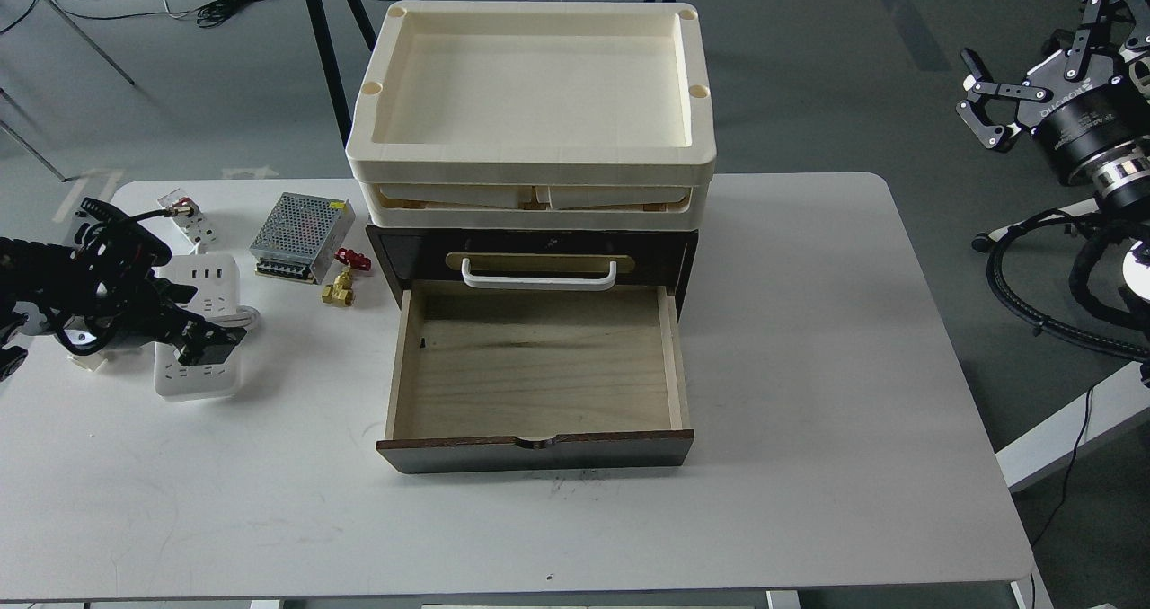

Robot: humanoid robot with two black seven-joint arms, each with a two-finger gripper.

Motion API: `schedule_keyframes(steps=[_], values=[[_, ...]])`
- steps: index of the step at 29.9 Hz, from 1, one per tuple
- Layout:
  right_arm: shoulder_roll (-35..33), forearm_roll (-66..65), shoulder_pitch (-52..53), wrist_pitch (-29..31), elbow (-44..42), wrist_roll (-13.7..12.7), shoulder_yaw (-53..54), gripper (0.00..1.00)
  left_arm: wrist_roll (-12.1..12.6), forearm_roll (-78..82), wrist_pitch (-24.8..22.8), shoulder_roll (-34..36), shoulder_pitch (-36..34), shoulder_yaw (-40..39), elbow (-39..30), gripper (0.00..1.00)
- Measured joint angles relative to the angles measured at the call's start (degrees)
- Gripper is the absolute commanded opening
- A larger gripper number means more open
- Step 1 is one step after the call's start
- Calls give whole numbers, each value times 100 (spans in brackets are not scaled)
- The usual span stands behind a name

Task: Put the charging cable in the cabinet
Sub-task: 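Move the left gripper down to the white power strip with cable, then close the left gripper on the coiled white charging cable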

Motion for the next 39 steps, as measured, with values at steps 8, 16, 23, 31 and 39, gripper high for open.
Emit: schedule_keyframes(steps=[8,16,23,31,39], values=[[-24,0,-3,0,0,0,7,100,0,0,243,-223,-20,139,326,75],[-64,0,-17,0,0,0,10,100,0,0,443,-456,-28,321,796,73],[-65,0,-52,0,0,0,10,100,0,0,573,-593,-29,417,1090,65],[-65,0,-54,0,1,0,8,100,0,0,755,-706,-30,419,1362,60],[-65,0,-86,0,1,0,14,100,0,-1,858,-748,-29,633,1427,53]])
